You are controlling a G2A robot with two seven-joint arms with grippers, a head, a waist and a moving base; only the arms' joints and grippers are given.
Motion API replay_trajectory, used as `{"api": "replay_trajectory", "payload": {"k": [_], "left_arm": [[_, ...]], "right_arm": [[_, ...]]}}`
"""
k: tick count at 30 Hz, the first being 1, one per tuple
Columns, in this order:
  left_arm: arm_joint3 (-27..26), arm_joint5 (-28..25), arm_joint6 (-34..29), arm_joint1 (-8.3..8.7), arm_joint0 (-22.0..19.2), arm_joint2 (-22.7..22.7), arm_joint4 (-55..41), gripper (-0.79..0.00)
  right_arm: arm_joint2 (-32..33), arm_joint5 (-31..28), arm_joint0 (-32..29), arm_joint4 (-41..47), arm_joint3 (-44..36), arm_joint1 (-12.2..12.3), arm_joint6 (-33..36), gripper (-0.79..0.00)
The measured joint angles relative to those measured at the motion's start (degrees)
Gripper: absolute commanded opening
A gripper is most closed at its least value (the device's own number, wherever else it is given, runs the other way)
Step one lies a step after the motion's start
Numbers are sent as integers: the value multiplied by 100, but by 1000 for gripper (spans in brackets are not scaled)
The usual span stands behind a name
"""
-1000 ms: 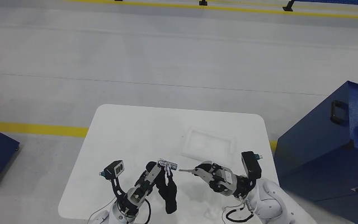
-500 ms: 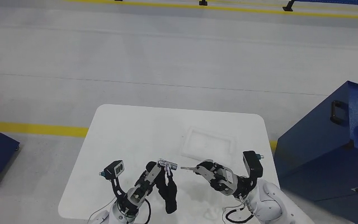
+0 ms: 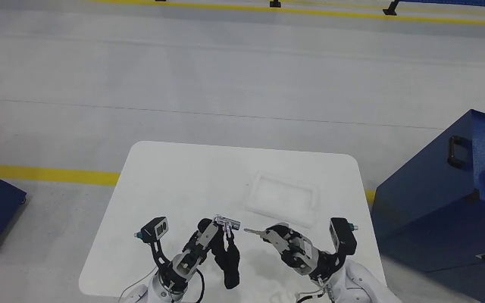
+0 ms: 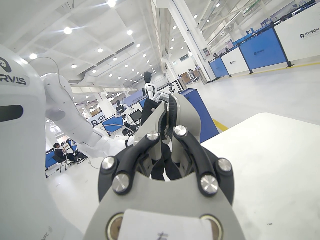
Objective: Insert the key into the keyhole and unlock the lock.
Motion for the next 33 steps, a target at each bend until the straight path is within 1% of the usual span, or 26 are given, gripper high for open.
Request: {"api": "replay_trajectory", "payload": {"k": [7,17,25,33], "left_arm": [[0,0,0,0,0,0,0,-785],[0,0,0,0,0,0,0,-785],[0,0,0,0,0,0,0,-785],[0,0,0,0,0,0,0,-785]], "right_arm": [[-160,194,31,-293,96,-148,-411,-785],[-287,310,21,-552,173,-305,-766,-785],[-235,244,-106,-828,179,-384,-1099,-785],[-200,238,-184,-893,248,-450,-1174,-785]]}}
